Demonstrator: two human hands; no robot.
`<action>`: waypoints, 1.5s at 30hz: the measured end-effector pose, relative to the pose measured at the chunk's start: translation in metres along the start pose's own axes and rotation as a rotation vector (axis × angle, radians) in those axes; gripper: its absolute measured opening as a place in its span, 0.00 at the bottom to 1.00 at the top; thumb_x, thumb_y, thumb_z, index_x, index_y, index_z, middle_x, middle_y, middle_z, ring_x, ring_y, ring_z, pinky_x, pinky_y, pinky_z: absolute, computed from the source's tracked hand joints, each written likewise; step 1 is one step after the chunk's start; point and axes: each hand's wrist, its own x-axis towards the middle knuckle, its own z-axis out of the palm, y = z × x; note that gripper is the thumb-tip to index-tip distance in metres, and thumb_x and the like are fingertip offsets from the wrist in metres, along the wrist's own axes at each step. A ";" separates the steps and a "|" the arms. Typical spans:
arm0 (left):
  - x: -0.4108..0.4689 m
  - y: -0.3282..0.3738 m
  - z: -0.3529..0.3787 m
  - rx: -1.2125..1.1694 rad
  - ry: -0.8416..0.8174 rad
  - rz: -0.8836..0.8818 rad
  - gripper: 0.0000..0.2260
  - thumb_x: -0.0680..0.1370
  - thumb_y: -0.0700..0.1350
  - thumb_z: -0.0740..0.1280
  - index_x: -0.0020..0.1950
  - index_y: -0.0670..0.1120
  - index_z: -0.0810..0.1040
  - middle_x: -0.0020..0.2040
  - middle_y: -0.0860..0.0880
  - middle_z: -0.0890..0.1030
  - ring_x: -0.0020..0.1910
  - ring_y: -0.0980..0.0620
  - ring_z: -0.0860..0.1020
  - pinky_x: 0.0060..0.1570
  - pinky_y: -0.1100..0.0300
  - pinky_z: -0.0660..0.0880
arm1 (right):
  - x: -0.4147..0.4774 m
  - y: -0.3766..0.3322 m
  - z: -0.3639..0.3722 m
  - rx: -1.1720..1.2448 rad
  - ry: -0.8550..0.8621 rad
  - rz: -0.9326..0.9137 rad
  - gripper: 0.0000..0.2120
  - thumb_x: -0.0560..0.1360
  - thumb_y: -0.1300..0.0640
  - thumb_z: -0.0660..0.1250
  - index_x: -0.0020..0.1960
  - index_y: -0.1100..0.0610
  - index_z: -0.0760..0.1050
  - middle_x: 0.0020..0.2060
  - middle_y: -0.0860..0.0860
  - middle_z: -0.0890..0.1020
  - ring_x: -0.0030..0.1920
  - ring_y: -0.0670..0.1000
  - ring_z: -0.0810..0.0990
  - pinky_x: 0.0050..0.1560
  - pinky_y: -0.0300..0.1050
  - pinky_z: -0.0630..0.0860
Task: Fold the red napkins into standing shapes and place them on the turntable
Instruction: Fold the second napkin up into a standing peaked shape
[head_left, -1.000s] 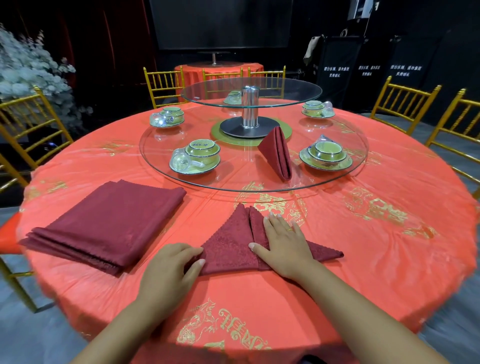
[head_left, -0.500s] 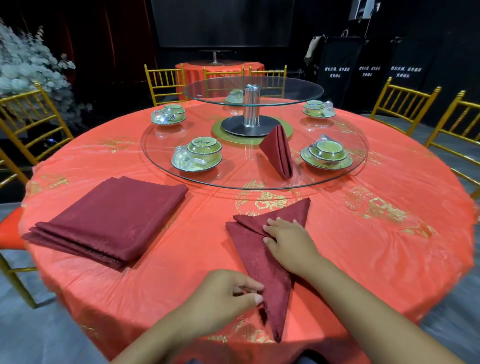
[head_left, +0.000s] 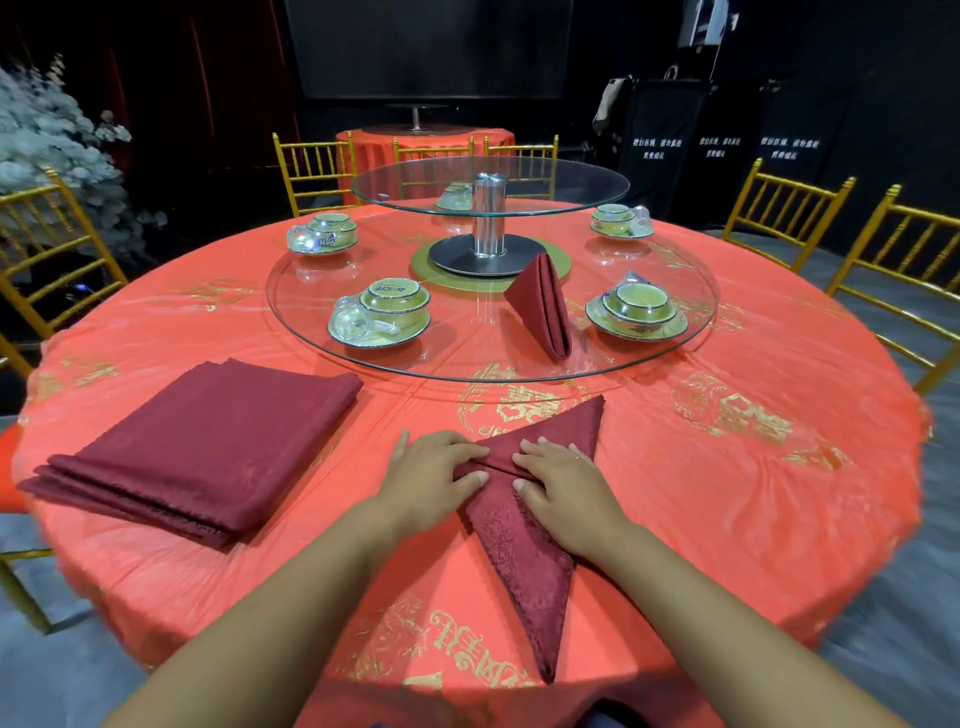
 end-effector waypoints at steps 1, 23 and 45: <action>-0.001 0.000 0.001 0.039 0.010 0.017 0.17 0.78 0.58 0.62 0.66 0.59 0.73 0.63 0.58 0.73 0.67 0.56 0.67 0.72 0.46 0.50 | -0.001 0.000 -0.001 0.003 -0.003 -0.008 0.20 0.80 0.48 0.58 0.71 0.51 0.68 0.73 0.47 0.65 0.75 0.47 0.57 0.74 0.48 0.47; -0.044 0.011 0.015 0.324 -0.108 0.192 0.28 0.80 0.64 0.45 0.78 0.56 0.46 0.79 0.55 0.44 0.77 0.57 0.41 0.73 0.50 0.35 | -0.025 0.024 -0.008 -0.231 -0.279 -0.250 0.34 0.78 0.34 0.45 0.78 0.48 0.43 0.77 0.44 0.43 0.73 0.41 0.34 0.73 0.49 0.34; -0.071 -0.043 -0.008 0.103 0.387 0.423 0.29 0.83 0.57 0.49 0.43 0.44 0.86 0.47 0.51 0.85 0.49 0.54 0.83 0.55 0.54 0.77 | -0.026 0.043 -0.037 -0.109 0.011 -0.526 0.17 0.71 0.65 0.70 0.59 0.58 0.80 0.60 0.53 0.80 0.61 0.51 0.79 0.66 0.61 0.68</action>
